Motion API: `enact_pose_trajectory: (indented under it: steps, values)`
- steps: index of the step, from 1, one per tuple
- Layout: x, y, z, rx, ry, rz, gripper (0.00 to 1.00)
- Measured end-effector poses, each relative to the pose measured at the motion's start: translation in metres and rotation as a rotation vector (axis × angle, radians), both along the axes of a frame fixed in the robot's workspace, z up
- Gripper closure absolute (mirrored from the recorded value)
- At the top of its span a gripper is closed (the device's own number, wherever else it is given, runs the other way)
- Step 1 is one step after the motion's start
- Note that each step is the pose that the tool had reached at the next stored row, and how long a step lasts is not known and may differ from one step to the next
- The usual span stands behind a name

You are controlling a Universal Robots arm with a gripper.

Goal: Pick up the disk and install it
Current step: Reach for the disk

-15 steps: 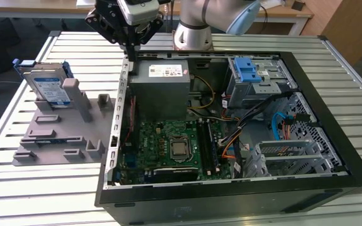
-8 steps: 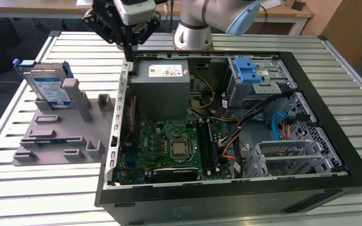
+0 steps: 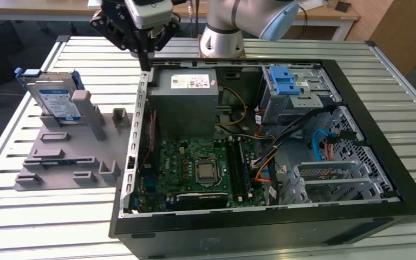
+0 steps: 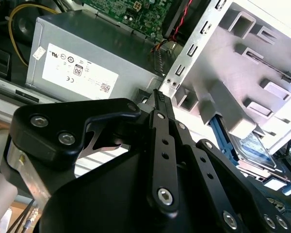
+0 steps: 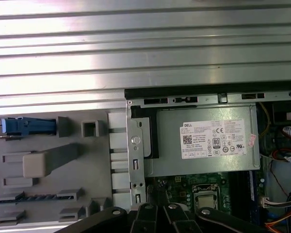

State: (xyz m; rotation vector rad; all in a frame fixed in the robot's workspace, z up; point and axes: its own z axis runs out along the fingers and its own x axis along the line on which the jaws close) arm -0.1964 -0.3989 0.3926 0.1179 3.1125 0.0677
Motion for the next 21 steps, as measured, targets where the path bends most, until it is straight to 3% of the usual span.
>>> enact_pose_trajectory:
  steps: [21]
  values:
    - [-0.017,0.0001,-0.0001,-0.0001,0.0001,0.000,0.89]
